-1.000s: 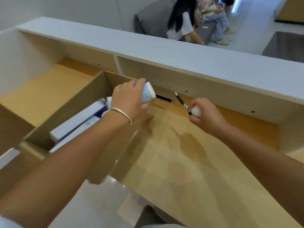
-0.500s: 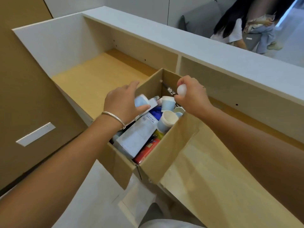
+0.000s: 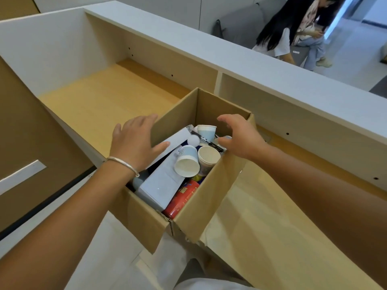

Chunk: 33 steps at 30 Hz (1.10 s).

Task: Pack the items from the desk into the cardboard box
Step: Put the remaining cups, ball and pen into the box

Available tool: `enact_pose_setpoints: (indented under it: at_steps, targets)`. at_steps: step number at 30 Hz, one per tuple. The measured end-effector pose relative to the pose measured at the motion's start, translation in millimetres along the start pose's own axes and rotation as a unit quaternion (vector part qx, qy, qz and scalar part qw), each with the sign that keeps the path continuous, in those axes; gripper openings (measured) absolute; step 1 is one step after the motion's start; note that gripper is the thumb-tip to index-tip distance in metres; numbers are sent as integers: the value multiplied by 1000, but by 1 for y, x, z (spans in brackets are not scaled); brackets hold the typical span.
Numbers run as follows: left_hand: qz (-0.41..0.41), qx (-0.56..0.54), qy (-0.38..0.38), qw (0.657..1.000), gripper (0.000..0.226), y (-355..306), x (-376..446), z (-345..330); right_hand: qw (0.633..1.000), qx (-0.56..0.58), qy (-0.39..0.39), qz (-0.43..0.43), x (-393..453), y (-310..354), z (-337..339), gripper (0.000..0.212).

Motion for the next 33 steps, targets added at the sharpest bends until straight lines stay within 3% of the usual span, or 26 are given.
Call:
enact_pose_setpoints:
  at_steps: [3, 7, 9, 14, 21, 26, 33]
  targets:
    - [39, 7, 42, 998, 77, 27, 3, -6, 999, -46, -4, -5, -7, -9, 3, 59]
    - [88, -4, 173, 981, 82, 50, 0, -35, 996, -87, 16, 13, -15, -16, 1, 53]
    - [101, -5, 200, 975, 82, 59, -7, -39, 994, -103, 15, 23, -16, -19, 4, 51]
    - [161, -22, 133, 978, 91, 92, -60, 1, 991, -131, -18, 9, 8, -36, 27, 54]
    - [282, -36, 114, 952, 101, 88, -142, 19, 977, -209, 18, 38, 66, -38, 9, 66]
    - [347, -199, 106, 911, 79, 53, -158, -1, 961, -255, 78, 78, 95, -34, -19, 80]
    - [393, -269, 31, 879, 87, 22, -152, -25, 924, -356, 102, 92, 98, -33, -35, 79]
Point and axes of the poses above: each hand's wrist, its own x-axis towards the middle knuckle, its own z-axis out of the back of the hand, y = z × x, the point moved 10 cm from there along x, towards the middle knuckle, and after that the axes turned 3 degrees about -y, right-handed, at the moved point
